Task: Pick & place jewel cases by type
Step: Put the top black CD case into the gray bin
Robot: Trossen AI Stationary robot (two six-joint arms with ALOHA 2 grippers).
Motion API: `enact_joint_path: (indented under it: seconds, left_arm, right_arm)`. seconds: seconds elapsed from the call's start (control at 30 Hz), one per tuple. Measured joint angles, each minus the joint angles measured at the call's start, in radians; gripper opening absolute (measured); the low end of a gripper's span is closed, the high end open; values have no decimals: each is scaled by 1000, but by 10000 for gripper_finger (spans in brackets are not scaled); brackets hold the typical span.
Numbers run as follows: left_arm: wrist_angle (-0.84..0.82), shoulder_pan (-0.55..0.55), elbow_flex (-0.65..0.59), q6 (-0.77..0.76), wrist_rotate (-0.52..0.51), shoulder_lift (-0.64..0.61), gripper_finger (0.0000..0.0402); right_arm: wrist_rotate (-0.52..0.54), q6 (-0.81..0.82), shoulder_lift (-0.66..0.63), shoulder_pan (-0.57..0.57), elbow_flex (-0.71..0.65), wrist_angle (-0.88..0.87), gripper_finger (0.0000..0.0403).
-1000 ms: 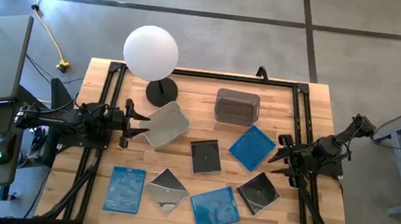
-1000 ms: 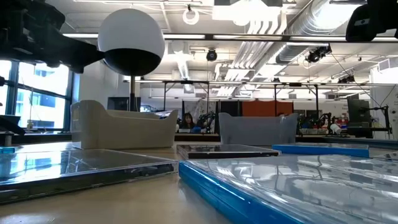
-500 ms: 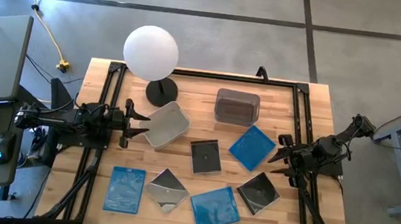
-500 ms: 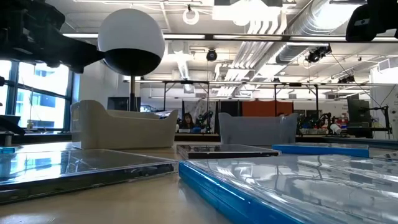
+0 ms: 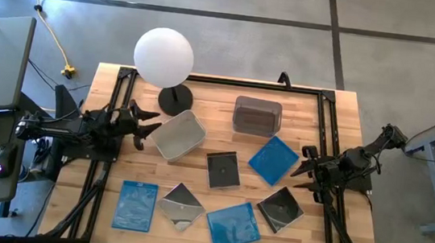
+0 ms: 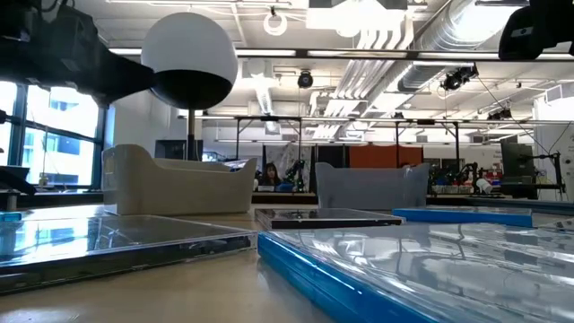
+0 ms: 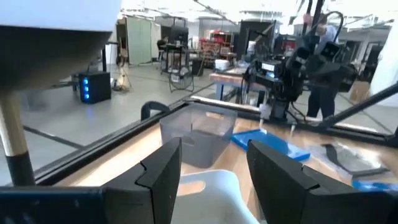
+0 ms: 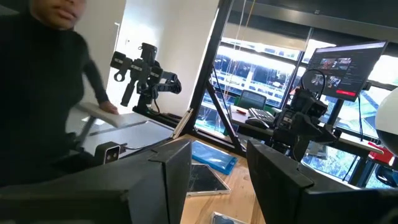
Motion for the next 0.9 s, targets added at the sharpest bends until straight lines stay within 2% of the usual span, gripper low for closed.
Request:
enact_joint_path:
  seconds: [0.77, 0.9]
  left_arm:
    - [13, 0, 3, -4, 0, 1, 182]
    - [30, 0, 5, -98, 42, 0, 182]
  right_arm:
    - [0, -30, 0, 0, 0, 0, 149]
    - [-26, 53, 0, 0, 0, 2, 149]
